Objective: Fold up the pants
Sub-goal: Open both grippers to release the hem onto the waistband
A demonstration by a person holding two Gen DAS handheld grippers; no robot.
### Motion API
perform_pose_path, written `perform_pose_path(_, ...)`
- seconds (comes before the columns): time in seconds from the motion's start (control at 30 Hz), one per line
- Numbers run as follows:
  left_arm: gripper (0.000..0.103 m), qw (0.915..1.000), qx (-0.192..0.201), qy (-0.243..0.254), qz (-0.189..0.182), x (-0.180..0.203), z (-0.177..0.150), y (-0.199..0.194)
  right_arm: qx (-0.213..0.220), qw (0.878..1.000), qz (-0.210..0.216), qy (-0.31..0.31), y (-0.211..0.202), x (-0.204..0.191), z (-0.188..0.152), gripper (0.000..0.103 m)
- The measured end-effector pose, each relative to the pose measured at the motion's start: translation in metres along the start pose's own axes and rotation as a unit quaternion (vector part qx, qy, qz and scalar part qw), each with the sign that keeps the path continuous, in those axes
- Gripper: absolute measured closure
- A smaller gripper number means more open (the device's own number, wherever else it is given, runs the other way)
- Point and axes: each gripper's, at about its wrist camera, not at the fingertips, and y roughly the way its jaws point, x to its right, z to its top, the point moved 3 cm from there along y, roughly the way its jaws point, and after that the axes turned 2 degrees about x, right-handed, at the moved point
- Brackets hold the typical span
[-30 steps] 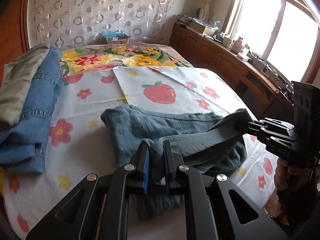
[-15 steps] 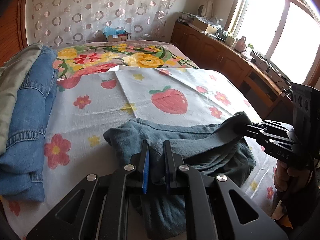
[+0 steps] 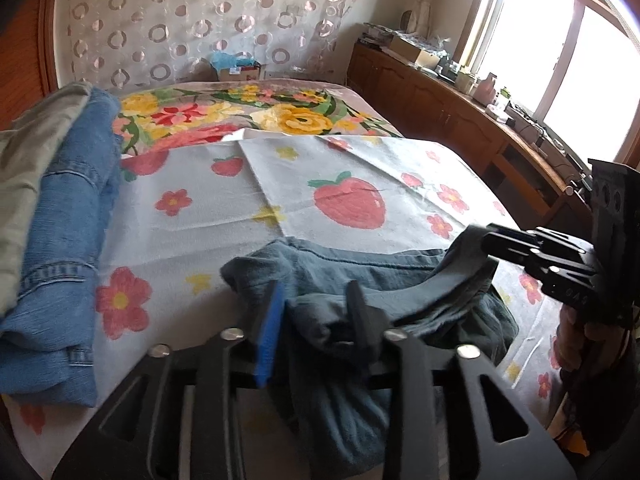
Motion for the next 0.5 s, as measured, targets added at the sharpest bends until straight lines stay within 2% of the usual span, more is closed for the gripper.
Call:
perform_pose_path(0.27,0.059,0.9999,0.013,0.002,0.004,-0.006,-0.007,-0.015,-0.004,1.000,-0.012,-0.013,-0.015,0.005,-0.011,0.075)
perform_pose_path(0.5,0.059,1.0000,-0.004,0.007,-0.004,-0.007,-0.023,-0.011,-0.022,0.999,-0.008,-0.038,-0.024,0.002,-0.025,0.069)
